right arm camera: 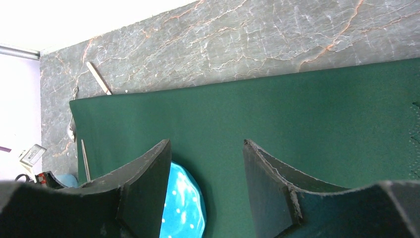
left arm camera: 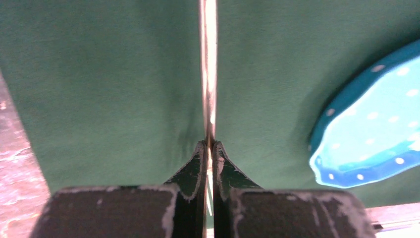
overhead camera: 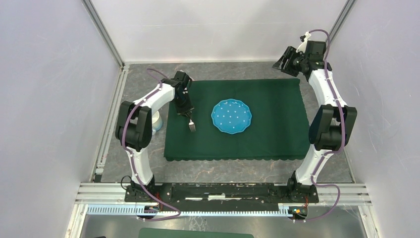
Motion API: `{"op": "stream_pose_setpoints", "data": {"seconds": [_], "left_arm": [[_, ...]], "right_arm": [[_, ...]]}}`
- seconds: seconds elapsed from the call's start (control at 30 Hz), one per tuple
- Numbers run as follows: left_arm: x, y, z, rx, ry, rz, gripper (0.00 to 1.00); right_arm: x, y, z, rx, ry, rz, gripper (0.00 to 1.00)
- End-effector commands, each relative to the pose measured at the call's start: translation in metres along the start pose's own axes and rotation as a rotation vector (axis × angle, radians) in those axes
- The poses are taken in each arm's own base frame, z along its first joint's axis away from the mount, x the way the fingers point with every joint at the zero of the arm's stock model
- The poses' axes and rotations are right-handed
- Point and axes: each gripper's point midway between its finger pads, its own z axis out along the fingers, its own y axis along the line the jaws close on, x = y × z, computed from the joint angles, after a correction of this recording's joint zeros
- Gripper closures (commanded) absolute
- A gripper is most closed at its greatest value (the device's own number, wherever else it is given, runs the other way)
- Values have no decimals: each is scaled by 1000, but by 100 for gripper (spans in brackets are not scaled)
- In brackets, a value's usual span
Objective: Set the dinner table for one person
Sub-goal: Place the fork on the napkin.
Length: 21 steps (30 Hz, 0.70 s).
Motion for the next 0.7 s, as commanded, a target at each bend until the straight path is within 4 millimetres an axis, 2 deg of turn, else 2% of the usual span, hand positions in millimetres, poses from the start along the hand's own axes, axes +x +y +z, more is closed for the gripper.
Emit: {"op": "stream_pose_setpoints", "data": {"seconds": [0.0, 0.1, 0.33, 0.47, 0.67], "left_arm": [[8, 21, -23, -54, -2, 99, 98], [12, 25, -25, -64, 12, 121, 98], [13, 21, -25, -30, 26, 181, 98], [9, 2, -28, 64, -3, 169, 98], [4, -3, -33, 70, 14, 309, 98]], "right_arm": [[-24, 13, -21, -20, -80, -28, 39], [-26, 14, -22, -19, -86, -26, 39], [-27, 16, -23, -22, -89, -26, 40], [-26, 16, -27, -19, -92, -28, 40], [-25, 16, -26, -20, -90, -26, 40]]}}
